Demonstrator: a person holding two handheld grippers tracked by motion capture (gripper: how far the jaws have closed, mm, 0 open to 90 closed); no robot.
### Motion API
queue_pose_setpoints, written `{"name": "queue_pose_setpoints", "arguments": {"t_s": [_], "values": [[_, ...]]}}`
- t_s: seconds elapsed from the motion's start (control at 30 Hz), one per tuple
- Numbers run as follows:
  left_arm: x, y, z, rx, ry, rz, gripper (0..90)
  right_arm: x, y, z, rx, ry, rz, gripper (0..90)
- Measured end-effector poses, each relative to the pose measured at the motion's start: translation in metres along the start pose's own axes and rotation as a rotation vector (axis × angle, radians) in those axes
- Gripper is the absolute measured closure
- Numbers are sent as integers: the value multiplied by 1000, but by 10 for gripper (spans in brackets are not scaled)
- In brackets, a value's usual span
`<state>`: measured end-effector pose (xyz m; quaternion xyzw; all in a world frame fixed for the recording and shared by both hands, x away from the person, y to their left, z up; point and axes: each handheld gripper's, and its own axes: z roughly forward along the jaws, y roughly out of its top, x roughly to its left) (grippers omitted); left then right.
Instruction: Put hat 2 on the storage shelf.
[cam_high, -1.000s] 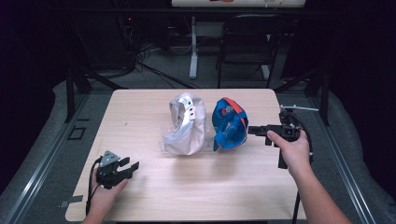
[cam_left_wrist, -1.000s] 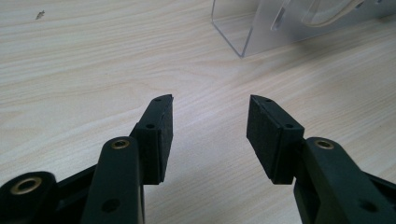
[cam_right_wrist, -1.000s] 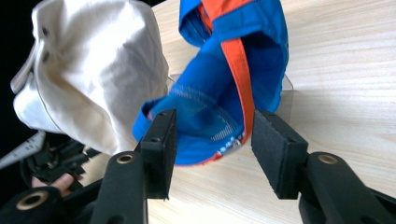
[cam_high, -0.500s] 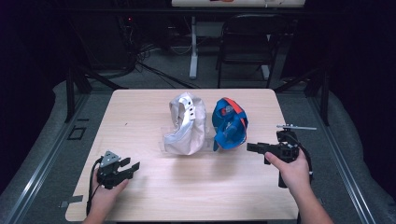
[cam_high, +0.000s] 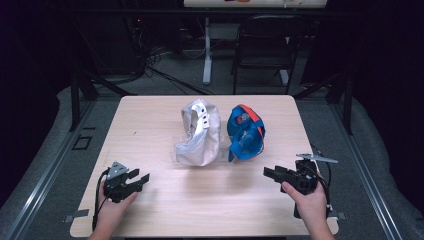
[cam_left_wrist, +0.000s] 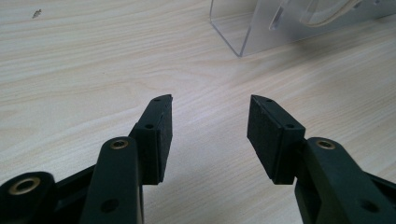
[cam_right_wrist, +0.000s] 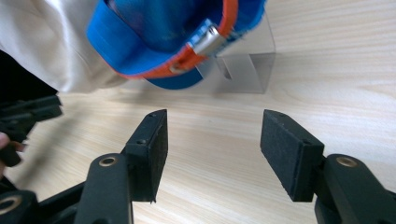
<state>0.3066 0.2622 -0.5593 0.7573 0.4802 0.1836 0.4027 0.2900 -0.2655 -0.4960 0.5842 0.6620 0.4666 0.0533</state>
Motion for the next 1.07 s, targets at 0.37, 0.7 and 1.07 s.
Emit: {"name": "queue_pose_setpoints", "arguments": {"t_s": [0.37, 0.7, 1.07], "values": [[0, -1, 1, 0, -6, -1, 507, -1, -32, 10, -29, -45, -74, 418], [-1, 0, 1, -1, -11, 1, 506, -7, -52, 17, -88, -84, -108, 423], [-34, 12, -3, -40, -104, 31, 506, -14, -56, 21, -99, -60, -46, 423]]}}
